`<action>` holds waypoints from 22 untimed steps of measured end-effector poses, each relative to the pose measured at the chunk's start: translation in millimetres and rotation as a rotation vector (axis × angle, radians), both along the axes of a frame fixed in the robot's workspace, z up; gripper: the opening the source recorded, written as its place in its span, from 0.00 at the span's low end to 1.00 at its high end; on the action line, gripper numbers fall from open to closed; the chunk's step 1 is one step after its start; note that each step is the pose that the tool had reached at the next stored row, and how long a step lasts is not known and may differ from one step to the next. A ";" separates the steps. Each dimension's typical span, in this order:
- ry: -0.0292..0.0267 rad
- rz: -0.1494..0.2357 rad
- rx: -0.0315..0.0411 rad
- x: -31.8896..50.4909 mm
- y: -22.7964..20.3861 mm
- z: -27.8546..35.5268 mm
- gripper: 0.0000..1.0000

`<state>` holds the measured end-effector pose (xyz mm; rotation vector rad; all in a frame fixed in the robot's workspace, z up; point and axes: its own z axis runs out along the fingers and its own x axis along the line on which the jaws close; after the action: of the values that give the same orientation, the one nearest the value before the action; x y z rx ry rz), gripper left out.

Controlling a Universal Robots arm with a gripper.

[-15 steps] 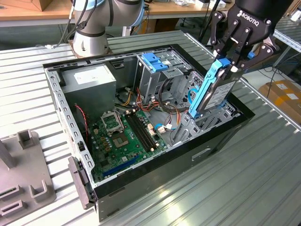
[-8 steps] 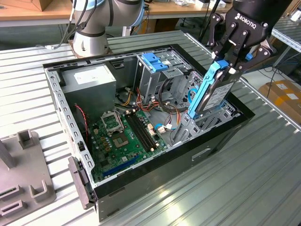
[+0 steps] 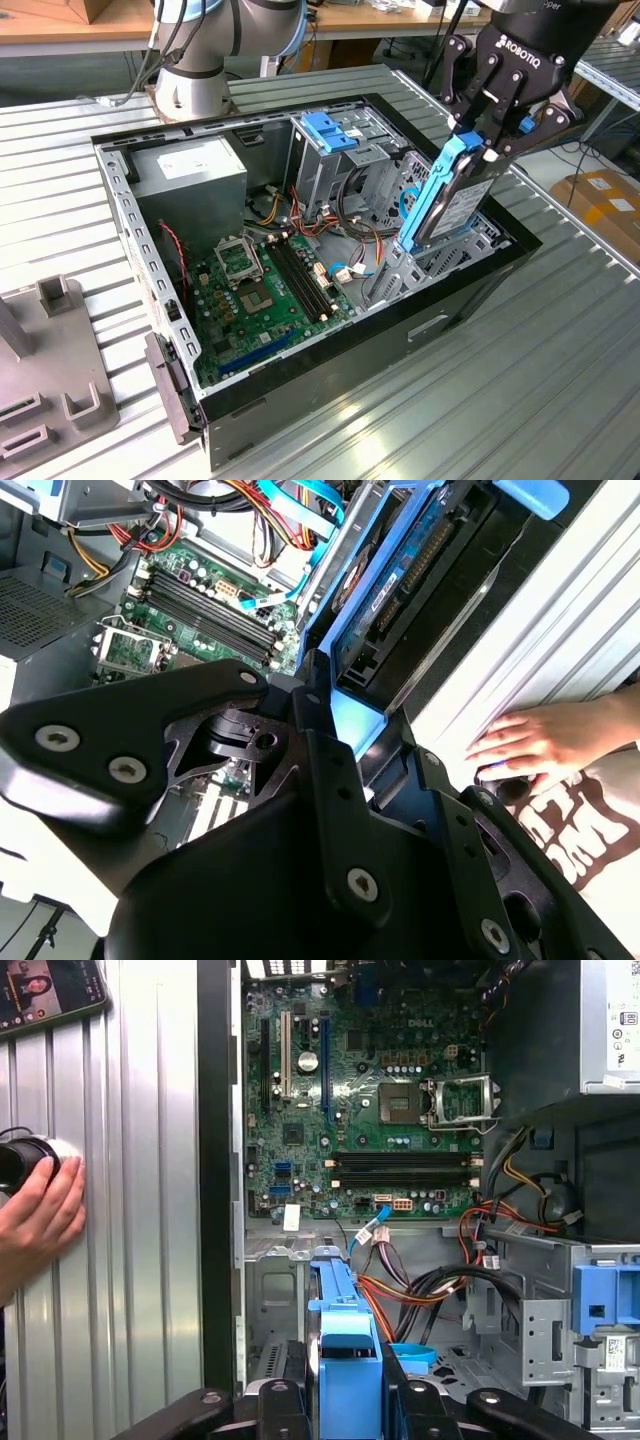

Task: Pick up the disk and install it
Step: 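Pick up the disk, then insert the disk into the insertion slot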

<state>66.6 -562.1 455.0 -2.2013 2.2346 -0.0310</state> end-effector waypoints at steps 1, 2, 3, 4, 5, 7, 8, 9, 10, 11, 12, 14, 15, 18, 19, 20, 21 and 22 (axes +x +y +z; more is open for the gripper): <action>0.0000 0.000 0.0002 0.0 0.0 -0.2 0.36; 0.0000 0.000 0.0002 0.0 -0.1 -0.4 0.36; 0.0000 0.000 0.0006 0.0 -0.1 -0.9 0.36; -0.0001 0.000 0.0006 0.0 -0.2 -1.5 0.36; 0.0000 0.000 0.0005 -0.1 -0.3 -3.6 0.36; 0.0000 0.000 0.0006 -0.1 -0.7 -8.0 0.36; -0.0001 0.000 0.0006 -0.1 -0.8 -9.9 0.36; 0.0000 0.000 0.0006 -0.1 -1.0 -11.3 0.36; 0.0000 0.000 0.0005 -0.1 -1.2 -14.3 0.36; 0.0000 0.000 0.0005 -0.1 -1.5 -17.7 0.36; 0.0000 0.000 0.0005 -0.1 -1.8 -20.4 0.36; 0.0000 0.000 0.0005 -0.1 -2.5 -26.8 0.36; 0.0000 0.000 0.0007 -0.1 -2.8 -30.7 0.36; 0.0001 0.000 0.0005 -0.1 -3.7 -38.2 0.36; 0.0002 0.000 0.0005 -0.1 -4.1 -42.5 0.36; 0.0004 0.000 0.0005 -0.1 -4.3 -45.0 0.36; 0.0005 0.000 0.0004 -0.1 -4.4 -46.7 0.36; 0.0006 0.000 0.0006 0.0 -4.7 -51.5 0.36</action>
<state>66.6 -566.8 403.5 -2.2014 2.2347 -0.0297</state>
